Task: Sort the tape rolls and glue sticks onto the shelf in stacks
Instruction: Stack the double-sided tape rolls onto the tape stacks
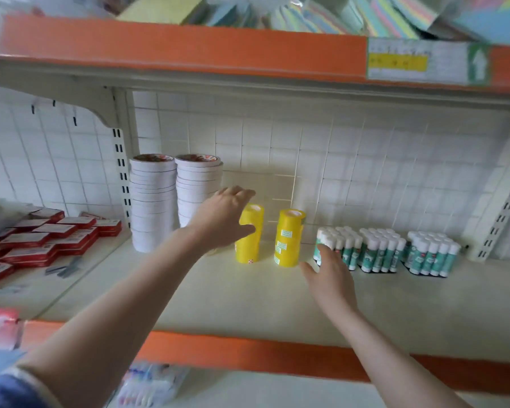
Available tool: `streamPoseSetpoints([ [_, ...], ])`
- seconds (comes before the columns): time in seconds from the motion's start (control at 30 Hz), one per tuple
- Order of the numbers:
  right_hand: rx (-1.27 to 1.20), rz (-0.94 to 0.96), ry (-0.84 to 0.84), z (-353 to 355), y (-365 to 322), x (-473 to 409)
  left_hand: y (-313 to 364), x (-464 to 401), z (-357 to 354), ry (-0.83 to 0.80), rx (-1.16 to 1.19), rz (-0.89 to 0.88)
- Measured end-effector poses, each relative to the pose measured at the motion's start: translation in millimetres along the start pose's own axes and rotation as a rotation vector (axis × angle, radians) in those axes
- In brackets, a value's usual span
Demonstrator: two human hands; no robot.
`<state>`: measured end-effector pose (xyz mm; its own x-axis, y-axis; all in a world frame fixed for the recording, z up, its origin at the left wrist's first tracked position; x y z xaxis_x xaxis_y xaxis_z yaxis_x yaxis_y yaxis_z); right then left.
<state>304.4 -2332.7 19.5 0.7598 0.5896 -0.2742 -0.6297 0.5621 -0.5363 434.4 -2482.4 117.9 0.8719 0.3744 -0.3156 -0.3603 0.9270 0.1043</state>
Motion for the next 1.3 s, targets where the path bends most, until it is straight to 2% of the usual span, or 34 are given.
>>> streamPoseSetpoints([
  [0.2,0.064,-0.043,0.037,4,-13,72,-24,79,-3,0.038,-0.007,0.082],
  [0.4,0.115,-0.129,0.058,28,-1,110,-16,119,2,0.021,0.016,0.098],
  [0.6,0.145,-0.161,0.102,62,38,116,31,107,-9,-0.025,0.055,0.038],
  [0.8,0.172,-0.144,0.130,96,111,72,90,44,-42,-0.050,0.066,-0.007],
  [1.07,0.219,0.096,0.026,135,192,-37,156,-60,-91,-0.130,0.060,0.040],
  [1.3,0.248,0.413,-0.115,138,193,-96,158,-108,-112,-0.312,-0.009,0.038],
])
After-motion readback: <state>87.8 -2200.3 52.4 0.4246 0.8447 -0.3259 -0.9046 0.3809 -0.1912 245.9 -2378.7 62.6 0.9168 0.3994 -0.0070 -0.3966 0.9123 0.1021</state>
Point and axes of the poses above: each hand's wrist, its own x-axis away from the middle knuckle, its own z-axis out of the back of the hand, y = z × x, the point moved 4 cm from there along -x, towards the middle knuckle, and after that the axes turned 7 degrees about -y, right-handed, at the moved point
